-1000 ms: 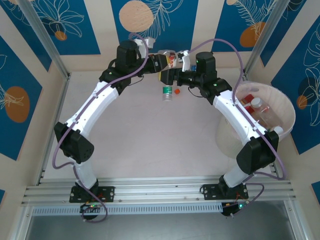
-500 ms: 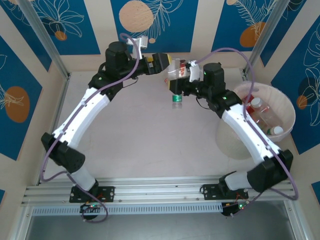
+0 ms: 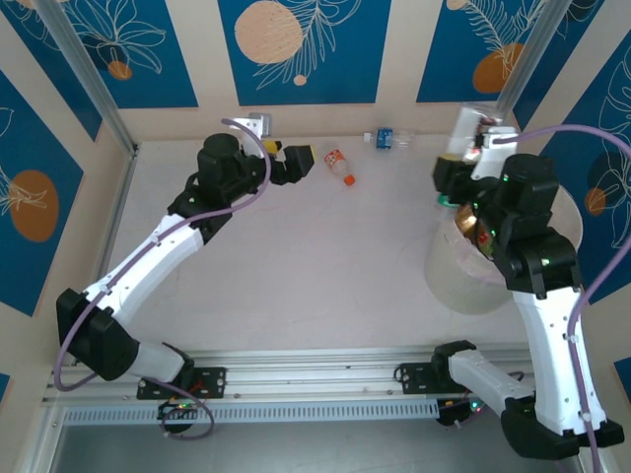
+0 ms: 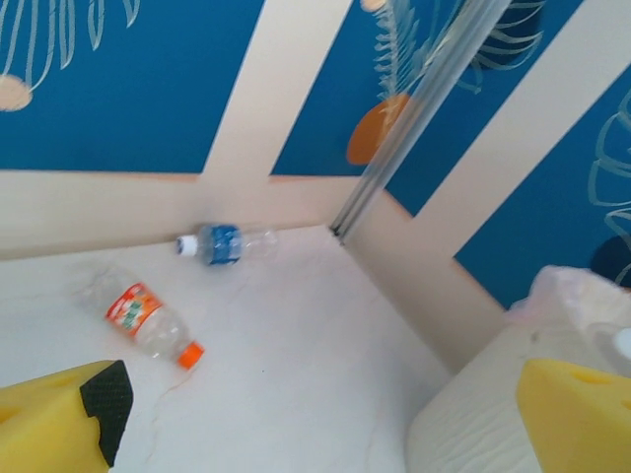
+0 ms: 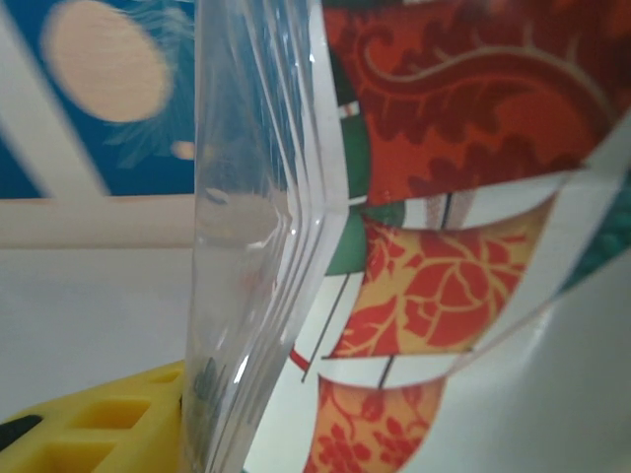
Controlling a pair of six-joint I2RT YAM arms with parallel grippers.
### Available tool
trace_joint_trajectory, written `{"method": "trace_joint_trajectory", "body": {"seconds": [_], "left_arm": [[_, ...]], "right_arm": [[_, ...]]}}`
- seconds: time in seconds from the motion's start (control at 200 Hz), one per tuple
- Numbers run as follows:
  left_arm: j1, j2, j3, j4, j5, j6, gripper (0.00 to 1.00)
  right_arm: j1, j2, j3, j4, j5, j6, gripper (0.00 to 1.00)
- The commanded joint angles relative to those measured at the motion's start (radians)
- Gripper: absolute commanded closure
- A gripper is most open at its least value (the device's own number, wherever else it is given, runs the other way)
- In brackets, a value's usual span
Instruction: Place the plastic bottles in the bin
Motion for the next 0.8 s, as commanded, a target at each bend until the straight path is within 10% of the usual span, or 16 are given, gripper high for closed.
{"method": "trace_joint_trajectory", "body": {"seconds": [0.0, 0.25, 0.565, 0.795], "left_arm": [[0.006, -0.028, -0.021, 0.072, -0.061, 0.029, 0.00], [0.017, 0.010, -0.033, 0.066, -0.042, -0.015, 0.00], [0.030, 0.023, -0.035, 0.048, -0.040, -0.044, 0.00], [0.039, 0.034, -0.052, 0.053, -0.036, -0.063, 0.00]], "right_arm": [[-0.061, 0.002, 0.028, -0.153, 0.205, -0.145, 0.50], [-0.160, 0.026, 0.000, -0.226, 0.181, -0.309, 0.44], [-0.165, 0.045, 0.058, -0.287, 0.105, -0.193, 0.00], [-0.230, 0.088, 0.146, -0.238, -0.095, -0.004, 0.03]]}}
